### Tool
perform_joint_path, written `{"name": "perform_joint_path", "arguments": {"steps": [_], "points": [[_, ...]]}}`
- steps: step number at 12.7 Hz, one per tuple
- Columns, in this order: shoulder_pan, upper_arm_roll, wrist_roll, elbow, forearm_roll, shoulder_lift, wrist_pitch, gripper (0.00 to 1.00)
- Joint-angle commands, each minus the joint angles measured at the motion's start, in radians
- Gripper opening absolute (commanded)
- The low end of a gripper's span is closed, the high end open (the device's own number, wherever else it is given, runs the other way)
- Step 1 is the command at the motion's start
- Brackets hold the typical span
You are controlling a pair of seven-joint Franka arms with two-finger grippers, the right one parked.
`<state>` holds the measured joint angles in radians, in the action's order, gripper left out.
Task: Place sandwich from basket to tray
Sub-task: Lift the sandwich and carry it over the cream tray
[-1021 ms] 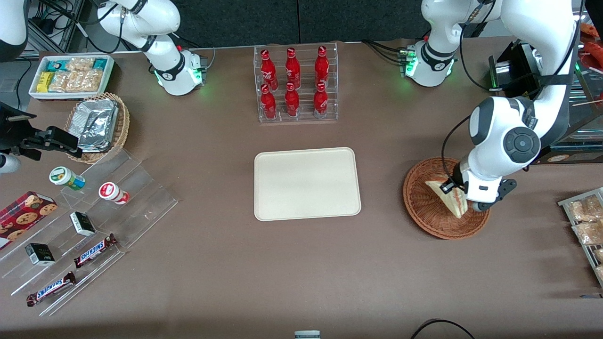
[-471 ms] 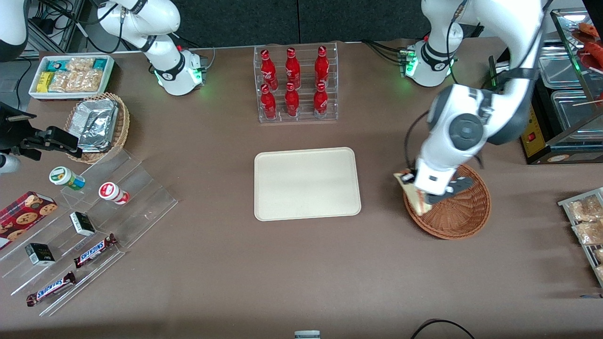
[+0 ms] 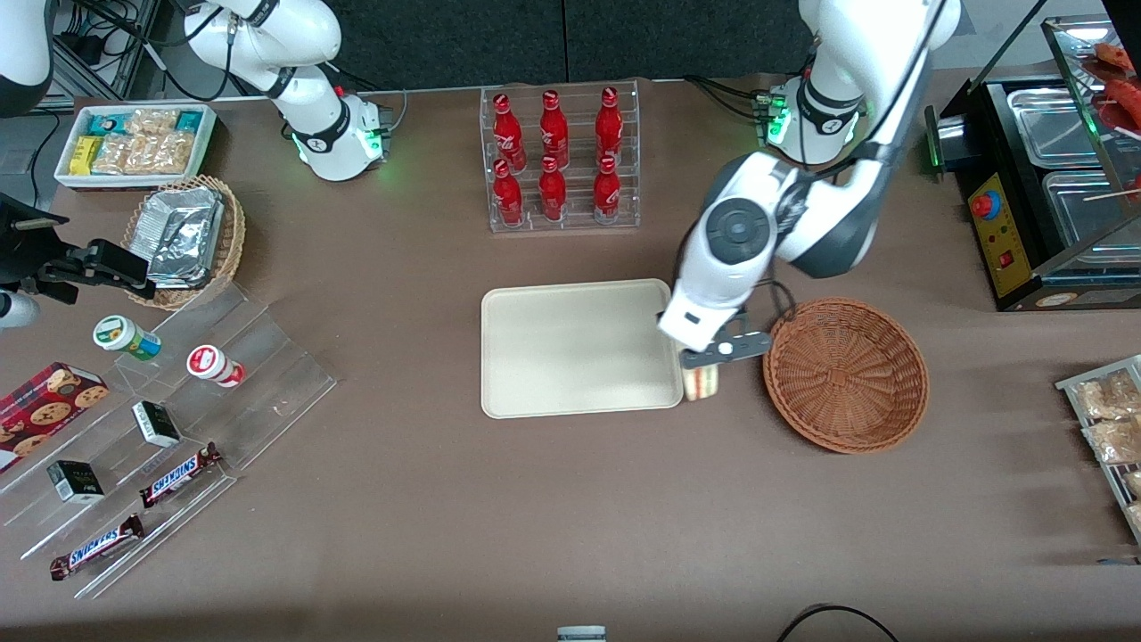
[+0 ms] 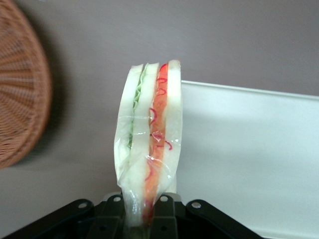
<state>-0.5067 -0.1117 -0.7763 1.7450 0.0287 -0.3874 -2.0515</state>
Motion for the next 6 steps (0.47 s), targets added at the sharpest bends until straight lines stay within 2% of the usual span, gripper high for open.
{"name": "perform_joint_path", "arguments": {"steps": [1,6], "points": [[-0.087,0.015,-0.008,-0.148,0.000,-0.123,0.037,0.00],[-0.177,0.015,-0.017,-0.326,-0.010,-0.293,0.106,0.00]]}}
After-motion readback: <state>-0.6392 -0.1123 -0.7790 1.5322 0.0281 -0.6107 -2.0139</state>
